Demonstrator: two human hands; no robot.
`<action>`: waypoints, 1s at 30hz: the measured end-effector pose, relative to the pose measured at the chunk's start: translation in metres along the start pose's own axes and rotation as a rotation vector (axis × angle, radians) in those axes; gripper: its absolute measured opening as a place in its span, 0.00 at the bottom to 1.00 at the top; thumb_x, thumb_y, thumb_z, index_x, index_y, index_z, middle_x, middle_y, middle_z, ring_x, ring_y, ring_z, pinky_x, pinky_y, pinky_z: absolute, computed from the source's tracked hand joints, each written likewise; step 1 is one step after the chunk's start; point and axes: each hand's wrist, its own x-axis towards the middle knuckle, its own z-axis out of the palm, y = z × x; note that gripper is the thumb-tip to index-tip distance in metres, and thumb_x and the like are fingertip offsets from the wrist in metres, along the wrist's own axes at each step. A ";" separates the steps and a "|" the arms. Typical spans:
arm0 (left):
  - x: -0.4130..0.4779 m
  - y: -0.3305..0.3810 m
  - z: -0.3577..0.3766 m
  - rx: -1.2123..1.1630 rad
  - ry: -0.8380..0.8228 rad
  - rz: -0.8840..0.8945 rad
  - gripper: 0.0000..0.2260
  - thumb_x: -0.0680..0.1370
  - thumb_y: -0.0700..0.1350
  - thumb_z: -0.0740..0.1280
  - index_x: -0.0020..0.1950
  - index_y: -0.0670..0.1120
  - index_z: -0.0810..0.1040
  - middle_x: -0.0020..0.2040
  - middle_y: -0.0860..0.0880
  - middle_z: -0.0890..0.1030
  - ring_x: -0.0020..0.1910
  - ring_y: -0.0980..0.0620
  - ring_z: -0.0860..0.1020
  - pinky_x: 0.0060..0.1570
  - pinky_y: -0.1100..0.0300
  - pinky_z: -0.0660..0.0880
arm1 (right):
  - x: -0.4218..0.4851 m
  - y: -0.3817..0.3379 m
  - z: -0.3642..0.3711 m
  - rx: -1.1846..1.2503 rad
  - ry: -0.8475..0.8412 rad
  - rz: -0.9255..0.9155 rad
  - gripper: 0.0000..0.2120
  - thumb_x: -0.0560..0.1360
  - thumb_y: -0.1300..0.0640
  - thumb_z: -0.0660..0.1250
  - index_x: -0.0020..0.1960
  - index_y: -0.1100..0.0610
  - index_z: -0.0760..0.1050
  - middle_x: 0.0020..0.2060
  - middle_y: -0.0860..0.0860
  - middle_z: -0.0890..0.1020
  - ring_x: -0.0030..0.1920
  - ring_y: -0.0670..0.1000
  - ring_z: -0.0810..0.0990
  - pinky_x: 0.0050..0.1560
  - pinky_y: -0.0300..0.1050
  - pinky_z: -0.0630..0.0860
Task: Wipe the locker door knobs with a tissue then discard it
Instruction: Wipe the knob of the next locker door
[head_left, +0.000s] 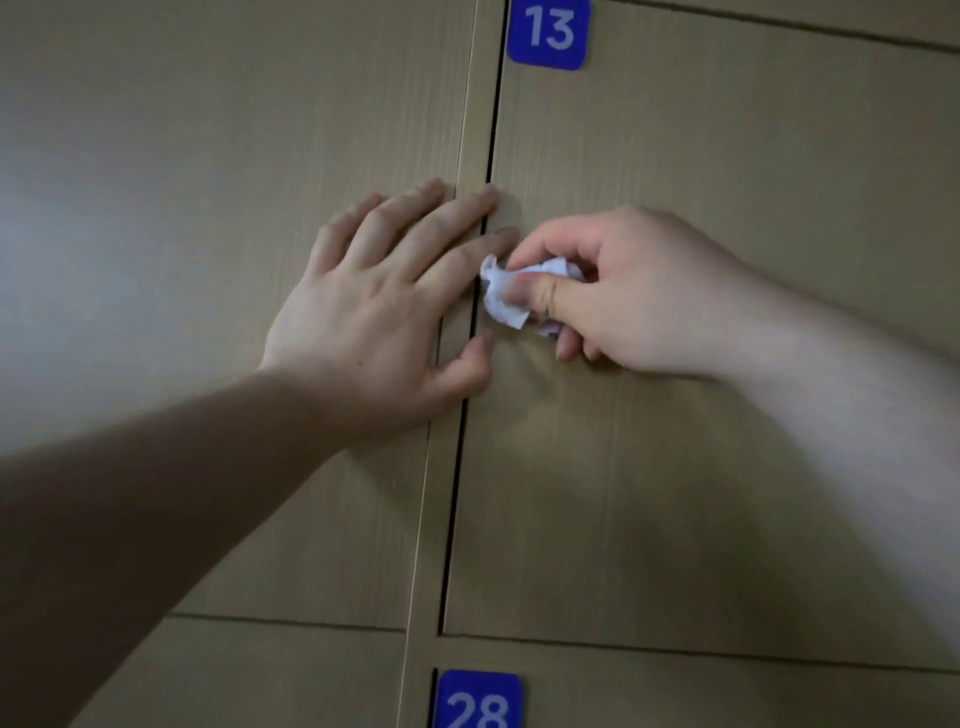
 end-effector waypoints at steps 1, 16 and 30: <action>-0.001 0.002 0.000 0.010 -0.012 -0.007 0.31 0.75 0.61 0.57 0.77 0.53 0.66 0.79 0.52 0.62 0.78 0.47 0.59 0.76 0.47 0.54 | 0.002 0.000 -0.003 -0.030 -0.041 -0.017 0.05 0.77 0.45 0.67 0.48 0.44 0.80 0.27 0.38 0.81 0.24 0.39 0.79 0.31 0.37 0.73; -0.003 0.007 -0.004 -0.012 -0.051 -0.028 0.32 0.75 0.62 0.57 0.78 0.51 0.64 0.80 0.50 0.61 0.78 0.44 0.60 0.74 0.43 0.55 | -0.015 0.019 0.038 0.629 0.191 0.099 0.05 0.80 0.54 0.65 0.45 0.52 0.74 0.31 0.54 0.85 0.30 0.55 0.85 0.35 0.51 0.82; -0.003 0.010 -0.015 -0.120 -0.167 -0.040 0.35 0.74 0.66 0.55 0.78 0.51 0.64 0.81 0.52 0.58 0.79 0.45 0.56 0.76 0.43 0.52 | -0.024 0.006 0.040 0.556 0.086 0.238 0.07 0.81 0.55 0.64 0.47 0.52 0.67 0.29 0.51 0.81 0.25 0.51 0.81 0.24 0.42 0.73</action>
